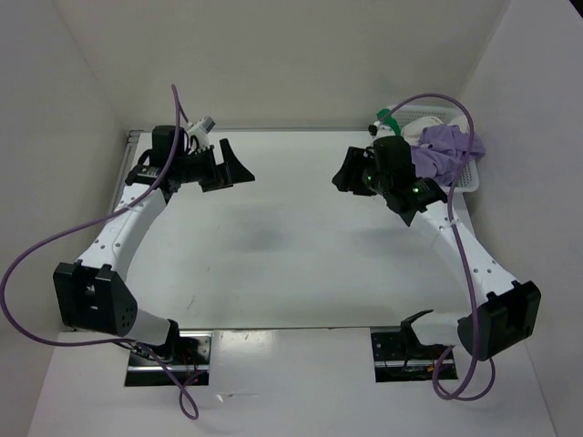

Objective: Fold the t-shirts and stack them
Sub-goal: Grab crumpled tshirt from bin with the right arm

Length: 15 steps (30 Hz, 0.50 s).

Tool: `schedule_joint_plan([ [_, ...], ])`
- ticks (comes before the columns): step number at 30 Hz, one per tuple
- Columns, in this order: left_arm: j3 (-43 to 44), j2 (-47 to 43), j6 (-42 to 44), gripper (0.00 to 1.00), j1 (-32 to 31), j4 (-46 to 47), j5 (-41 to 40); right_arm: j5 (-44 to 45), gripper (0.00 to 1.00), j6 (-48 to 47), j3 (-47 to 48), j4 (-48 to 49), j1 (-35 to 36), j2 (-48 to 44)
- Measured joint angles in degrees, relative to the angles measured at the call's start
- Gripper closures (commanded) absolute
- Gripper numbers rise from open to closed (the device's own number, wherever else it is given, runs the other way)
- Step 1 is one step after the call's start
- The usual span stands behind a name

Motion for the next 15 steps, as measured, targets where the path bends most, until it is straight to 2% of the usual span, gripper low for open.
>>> schedule_joint_plan([
  [2,-0.24,0.0,-0.24,0.01,0.07,0.07,0.42,-1.77,0.4,0.28,-0.33,0.0,-0.04,-1.27],
  [3,-0.33,0.0,-0.24,0.01,0.09,0.13,0.66,-2.84,0.46,0.26,-0.33,0.28,-0.09,-1.77],
  [4,-0.59,0.0,-0.24,0.05,0.13,0.44,1.01,-3.82,0.49,0.22,-0.33,0.59,-0.13,-2.21],
  [5,-1.07,-0.13,-0.31,0.13,0.17,0.72,1.25,-4.5,0.55,0.26,-0.35,0.98,-0.13,-2.67],
  [6,-1.68,-0.31,-0.44,0.23,0.24,0.85,1.46,-4.7,0.69,0.24,-0.35,1.25,-0.13,-3.02],
  [7,-2.4,-0.57,-0.55,0.4,0.26,0.98,1.68,-4.59,0.74,0.15,-0.35,1.27,-0.13,-3.34],
  [8,-3.65,-1.05,-0.55,0.52,0.28,1.38,2.08,-4.24,0.84,0.28,-0.33,1.22,-0.13,-3.45],
  [10,-4.9,-1.55,-0.66,0.7,0.31,1.6,2.43,-3.26,0.92,0.63,-0.31,1.05,-0.13,-3.21],
  [11,-5.51,-1.84,-0.61,0.83,0.31,1.64,2.51,-2.29,0.95,0.61,-0.13,0.85,-0.13,-2.73],
  [15,-6.64,-2.86,-1.4,0.97,0.31,1.62,2.51,2.67,0.95,1.01,1.73,-0.52,-2.38,0.76],
])
